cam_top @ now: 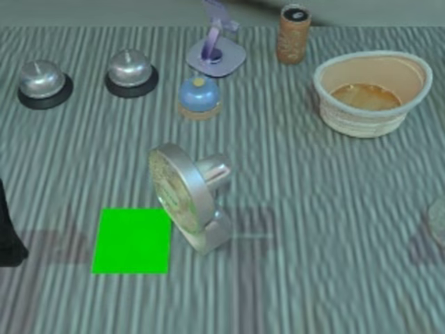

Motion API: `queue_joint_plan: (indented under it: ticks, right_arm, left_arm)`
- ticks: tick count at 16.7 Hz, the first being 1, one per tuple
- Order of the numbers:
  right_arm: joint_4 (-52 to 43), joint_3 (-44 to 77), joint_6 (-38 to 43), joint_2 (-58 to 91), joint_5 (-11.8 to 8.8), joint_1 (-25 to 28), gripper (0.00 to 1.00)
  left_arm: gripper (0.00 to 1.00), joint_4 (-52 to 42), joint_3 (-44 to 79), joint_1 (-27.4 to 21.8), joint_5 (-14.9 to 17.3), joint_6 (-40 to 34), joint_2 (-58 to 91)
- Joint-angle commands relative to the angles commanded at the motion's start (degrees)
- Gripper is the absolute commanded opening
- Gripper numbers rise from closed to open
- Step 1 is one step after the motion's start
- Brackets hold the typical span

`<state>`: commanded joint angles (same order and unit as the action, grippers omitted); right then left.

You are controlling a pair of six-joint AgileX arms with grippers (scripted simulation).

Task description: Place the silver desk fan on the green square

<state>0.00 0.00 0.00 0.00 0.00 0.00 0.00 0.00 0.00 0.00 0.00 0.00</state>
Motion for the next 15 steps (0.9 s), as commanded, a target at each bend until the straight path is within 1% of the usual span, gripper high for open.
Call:
queue_joint_plan:
  ticks: [4,7,10,15]
  right_arm:
    - [0.0,0.0,0.0,0.0,0.0,0.0,1.00]
    - [0.0,0.0,0.0,0.0,0.0,0.0,1.00]
    - [0.0,0.0,0.0,0.0,0.0,0.0,1.00]
    - [0.0,0.0,0.0,0.0,0.0,0.0,1.00]
  left_arm:
    - [1.00,-1.7,1.6,-0.7,0.0,-1.4,1.8]
    - [1.00,-8.2,8.6,-3.4,0.0,-6.4,9.0]
    - [1.00,-18.2,20.7,-7.3,-0.2,-14.3,21.4]
    - [1.00,-39.3,48.2,-15.7,-0.6,-31.3,49.7]
